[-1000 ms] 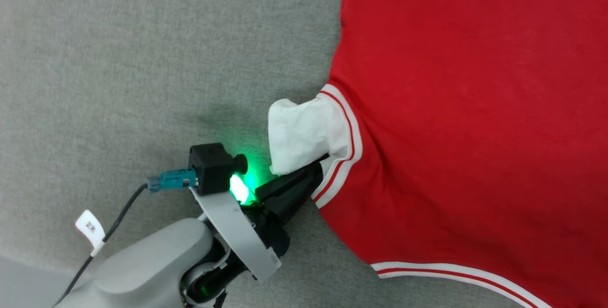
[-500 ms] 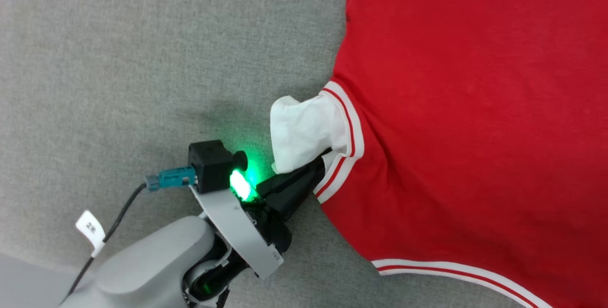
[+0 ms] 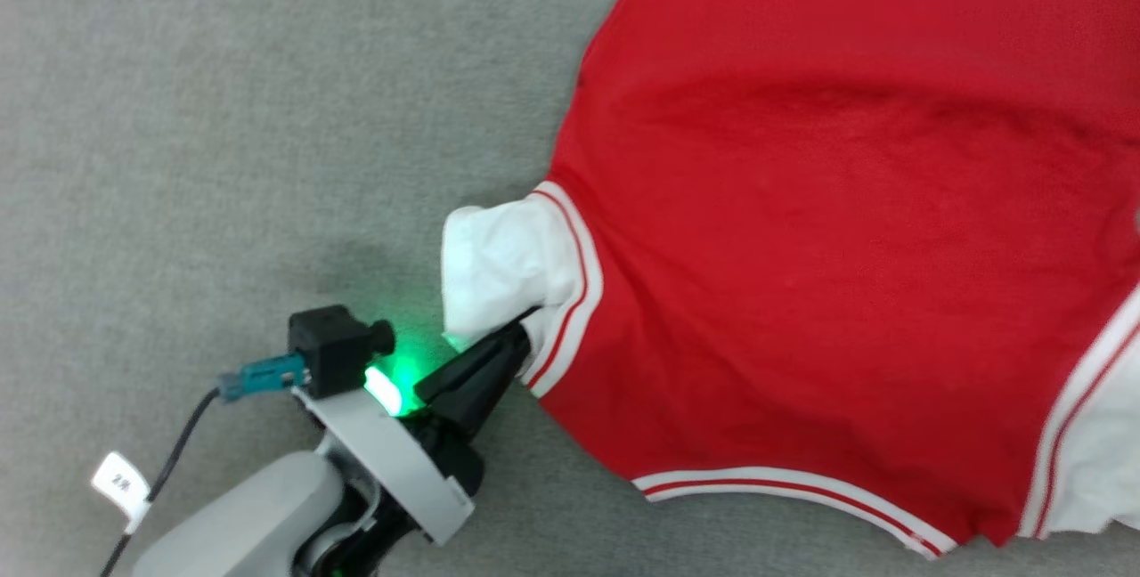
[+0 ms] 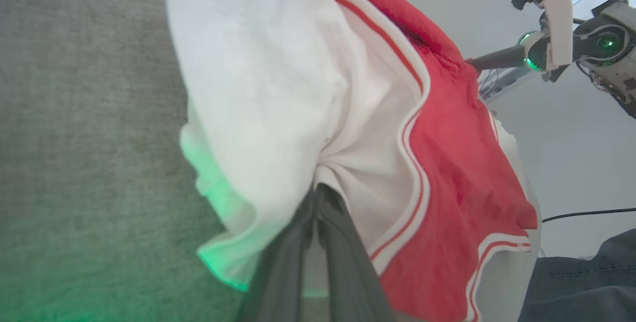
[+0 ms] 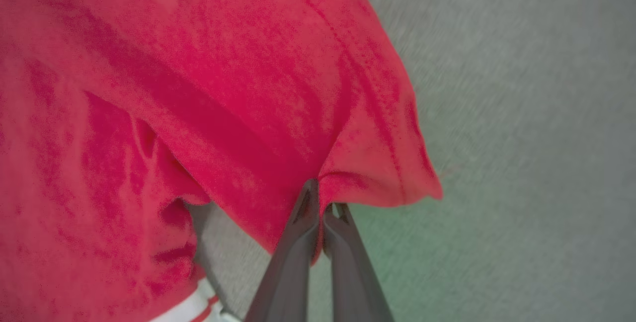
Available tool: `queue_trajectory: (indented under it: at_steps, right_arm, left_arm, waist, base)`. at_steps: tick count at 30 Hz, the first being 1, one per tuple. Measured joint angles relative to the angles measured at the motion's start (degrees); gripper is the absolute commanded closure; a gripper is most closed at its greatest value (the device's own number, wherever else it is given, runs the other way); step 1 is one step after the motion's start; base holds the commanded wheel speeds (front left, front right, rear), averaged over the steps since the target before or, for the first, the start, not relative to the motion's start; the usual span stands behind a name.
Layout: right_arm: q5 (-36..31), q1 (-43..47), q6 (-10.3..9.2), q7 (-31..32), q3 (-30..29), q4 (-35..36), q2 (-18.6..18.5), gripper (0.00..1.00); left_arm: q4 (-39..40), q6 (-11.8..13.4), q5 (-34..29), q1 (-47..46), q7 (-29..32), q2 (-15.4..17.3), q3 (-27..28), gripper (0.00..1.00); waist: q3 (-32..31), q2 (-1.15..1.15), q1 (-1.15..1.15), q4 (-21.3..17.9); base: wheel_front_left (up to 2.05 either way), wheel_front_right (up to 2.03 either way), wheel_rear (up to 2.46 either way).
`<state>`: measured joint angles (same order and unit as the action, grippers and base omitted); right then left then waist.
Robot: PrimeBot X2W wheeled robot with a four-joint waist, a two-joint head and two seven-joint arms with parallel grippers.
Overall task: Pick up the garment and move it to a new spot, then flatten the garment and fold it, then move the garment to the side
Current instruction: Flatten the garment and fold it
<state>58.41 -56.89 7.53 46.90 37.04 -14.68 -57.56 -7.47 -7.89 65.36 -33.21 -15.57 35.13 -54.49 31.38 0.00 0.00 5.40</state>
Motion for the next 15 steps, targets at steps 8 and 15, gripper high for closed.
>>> queue_trajectory:
  at_steps: [8,15]
  right_arm:
    - [5.8,19.1,-0.01,-2.9,0.9,14.3,-5.9,1.00]
    - [5.5,33.4,-0.01,-4.6,2.6,22.3,-5.2,1.00]
  left_arm:
    - [1.2,1.9,-0.3,4.5,0.4,3.3,3.1,1.00]
    - [2.4,3.4,-1.1,7.3,0.4,4.4,5.5,1.00]
  waist:
    - [-3.6,0.00,0.00,-4.1]
    - [-6.2,0.00,0.00,-6.5]
  base:
    - [0.00,0.00,0.00]
    - [0.00,0.00,0.00]
